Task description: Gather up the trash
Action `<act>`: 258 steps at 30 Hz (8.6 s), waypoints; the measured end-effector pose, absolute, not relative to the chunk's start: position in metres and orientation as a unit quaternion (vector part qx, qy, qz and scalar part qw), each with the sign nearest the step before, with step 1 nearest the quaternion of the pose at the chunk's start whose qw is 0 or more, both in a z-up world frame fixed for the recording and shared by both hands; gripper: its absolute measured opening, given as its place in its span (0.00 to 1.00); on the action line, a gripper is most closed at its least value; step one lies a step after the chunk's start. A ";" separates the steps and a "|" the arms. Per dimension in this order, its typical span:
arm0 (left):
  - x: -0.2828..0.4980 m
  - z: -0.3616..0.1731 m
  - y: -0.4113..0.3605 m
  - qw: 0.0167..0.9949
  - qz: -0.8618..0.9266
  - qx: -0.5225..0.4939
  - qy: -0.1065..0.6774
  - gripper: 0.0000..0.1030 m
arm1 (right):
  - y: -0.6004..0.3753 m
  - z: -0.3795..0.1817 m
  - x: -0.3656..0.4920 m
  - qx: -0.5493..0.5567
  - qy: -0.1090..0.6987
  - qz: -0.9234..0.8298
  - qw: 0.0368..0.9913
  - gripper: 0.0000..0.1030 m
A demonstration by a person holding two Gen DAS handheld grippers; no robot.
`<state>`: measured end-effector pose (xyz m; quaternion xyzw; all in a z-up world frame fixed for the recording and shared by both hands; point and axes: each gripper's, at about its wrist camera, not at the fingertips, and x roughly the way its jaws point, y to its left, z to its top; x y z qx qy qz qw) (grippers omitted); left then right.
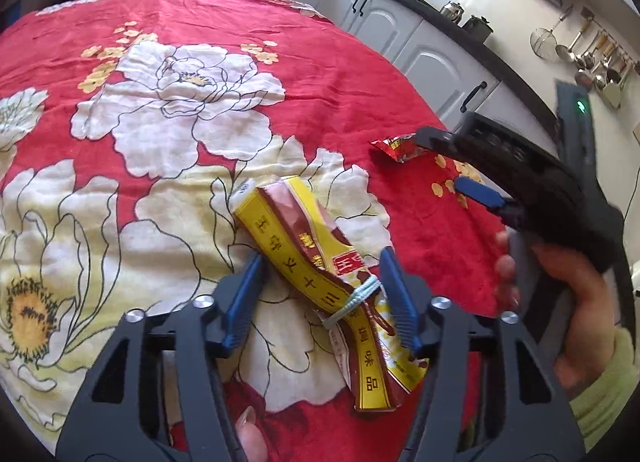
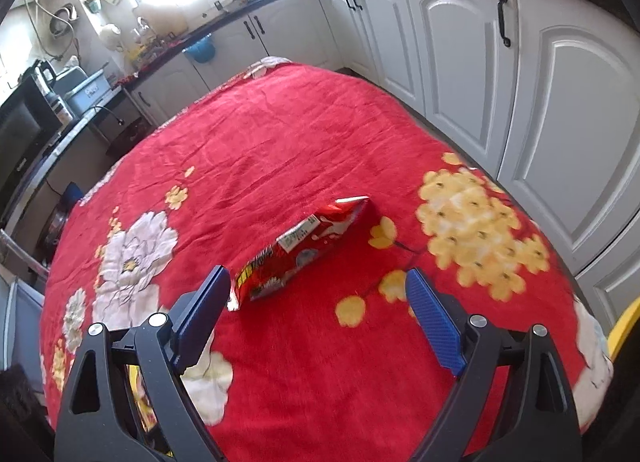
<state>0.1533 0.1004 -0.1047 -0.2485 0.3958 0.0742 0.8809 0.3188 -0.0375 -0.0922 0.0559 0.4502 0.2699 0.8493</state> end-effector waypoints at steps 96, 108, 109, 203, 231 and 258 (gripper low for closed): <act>0.186 -0.039 -0.170 0.922 -0.183 -0.051 0.336 0.27 | -0.396 -0.067 0.164 0.157 0.316 0.119 0.928 0.17; 0.199 -0.056 -0.203 0.915 -0.203 -0.030 0.348 0.27 | -0.416 -0.091 0.154 0.161 0.331 0.092 0.925 0.17; 0.200 -0.058 -0.206 0.914 -0.205 -0.029 0.350 0.27 | -0.417 -0.093 0.154 0.161 0.333 0.091 0.925 0.17; 0.105 -0.017 -0.087 0.954 -0.115 -0.024 0.275 0.89 | -0.326 -0.033 0.031 0.027 0.185 0.054 0.981 0.94; 0.033 -0.022 -0.072 0.983 -0.087 0.000 0.160 0.89 | -0.274 -0.042 -0.028 0.000 0.059 0.048 0.997 0.94; 0.036 -0.024 -0.068 0.983 -0.085 -0.007 0.164 0.89 | -0.273 -0.043 -0.026 0.005 0.066 0.043 0.997 0.94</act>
